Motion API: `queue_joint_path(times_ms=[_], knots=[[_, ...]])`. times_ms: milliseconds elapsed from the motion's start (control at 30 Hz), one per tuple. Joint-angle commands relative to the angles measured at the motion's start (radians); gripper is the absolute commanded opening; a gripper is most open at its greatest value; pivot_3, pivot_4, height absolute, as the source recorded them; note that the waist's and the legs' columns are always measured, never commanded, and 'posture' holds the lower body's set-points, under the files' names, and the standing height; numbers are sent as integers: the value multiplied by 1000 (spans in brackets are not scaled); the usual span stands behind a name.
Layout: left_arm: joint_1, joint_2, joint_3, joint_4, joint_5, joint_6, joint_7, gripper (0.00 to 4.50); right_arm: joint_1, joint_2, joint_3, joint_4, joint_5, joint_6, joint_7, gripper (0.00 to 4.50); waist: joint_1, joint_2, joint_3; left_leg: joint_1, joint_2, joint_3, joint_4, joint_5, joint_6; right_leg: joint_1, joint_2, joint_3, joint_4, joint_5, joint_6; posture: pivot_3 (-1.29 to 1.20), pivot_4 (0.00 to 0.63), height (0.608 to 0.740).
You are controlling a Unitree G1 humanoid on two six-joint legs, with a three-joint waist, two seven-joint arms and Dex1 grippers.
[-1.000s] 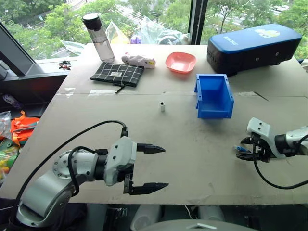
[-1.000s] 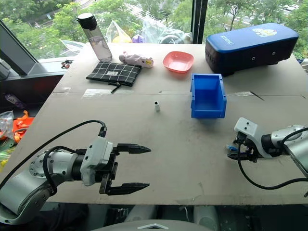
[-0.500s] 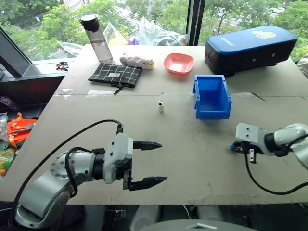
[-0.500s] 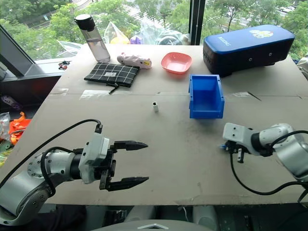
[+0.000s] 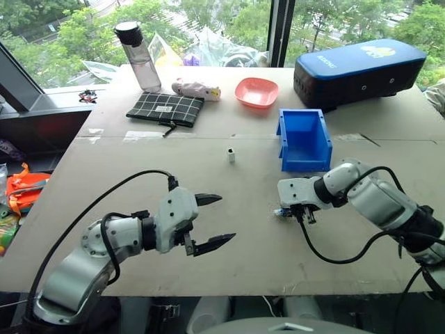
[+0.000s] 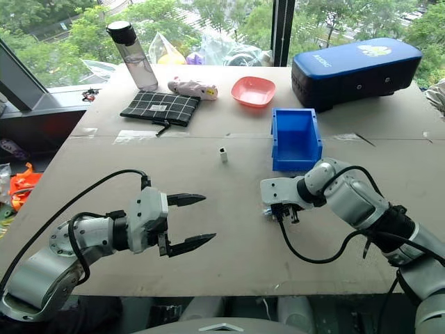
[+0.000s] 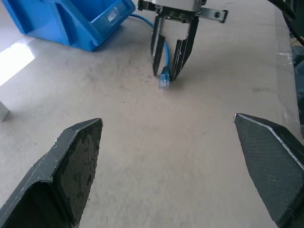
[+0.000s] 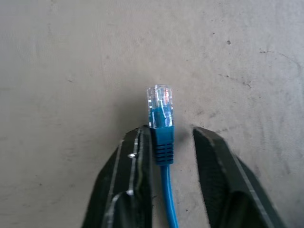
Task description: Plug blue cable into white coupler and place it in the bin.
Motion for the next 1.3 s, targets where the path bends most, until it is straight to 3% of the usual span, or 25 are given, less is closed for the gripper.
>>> queue_joint_path(times_ms=[33,67,100,133,200,333,500,800,900,1167,1200,1300], knots=[[-76,15,-69,-32,56,74,43,4500,73,-21,-88,-61,55,39,-1,3039,9,2,1,0,-1,0,0,0,0,0,0,-1,0,0,0,0,150,736],[-114,6,-98,-25,63,94,50,4500,108,-25,-150,-97,100,65,-9,3391,22,3,2,0,-1,0,-1,0,0,0,0,-1,0,0,0,0,150,736],[-154,-11,-126,-6,71,109,57,4500,154,-26,-221,-136,154,82,-16,4092,22,3,2,-2,-2,-1,-1,0,0,0,-1,-5,-1,0,0,0,150,736],[-187,-24,-148,14,80,117,60,4500,198,-22,-288,-172,205,89,-26,4378,24,3,2,-2,-2,-1,-1,0,0,-1,-1,-5,-1,0,0,0,150,736],[-220,-42,-168,39,83,124,57,4500,253,-20,-363,-216,261,100,-40,4378,22,4,2,-4,-2,-2,-1,0,0,-3,-2,-5,-1,0,0,0,150,736],[-350,-164,-255,203,88,109,29,4500,644,54,-781,-371,543,21,-44,4378,34,3,1,-7,-3,-6,-1,0,0,-3,-2,-5,-1,0,0,0,150,736],[-484,-286,-384,421,173,11,-36,4500,968,134,-946,-485,574,-78,-133,4378,32,5,0,-6,-4,-4,2,0,0,-3,-2,-4,1,0,1,0,150,736],[-576,-419,-522,633,310,-70,-69,4500,1241,157,-1023,-524,510,-253,-185,4378,17,8,-1,-4,-4,1,5,0,0,-1,0,-2,1,1,3,0,150,736],[-568,-461,-565,675,341,-109,-89,3691,1280,173,-1019,-532,513,-274,-215,4436,19,9,-1,-3,-4,0,5,0,0,1,-1,-1,1,1,3,0,150,736],[-549,-548,-581,810,397,-210,-112,266,1333,180,-956,-568,507,-265,-280,4436,47,10,-5,0,-5,-1,6,-2,4,9,-3,-4,-1,-2,7,0,150,736],[-552,-551,-574,822,395,-218,-121,19,1328,187,-936,-571,505,-257,-300,4436,48,10,-5,0,-6,-2,6,-2,4,9,-4,-4,-1,-2,7,0,150,736],[-557,-557,-519,815,331,-203,-160,19,1305,232,-856,-590,534,-176,-393,4436,49,9,-6,0,-6,-3,6,-2,4,9,-4,-4,-1,-3,8,0,150,736]])
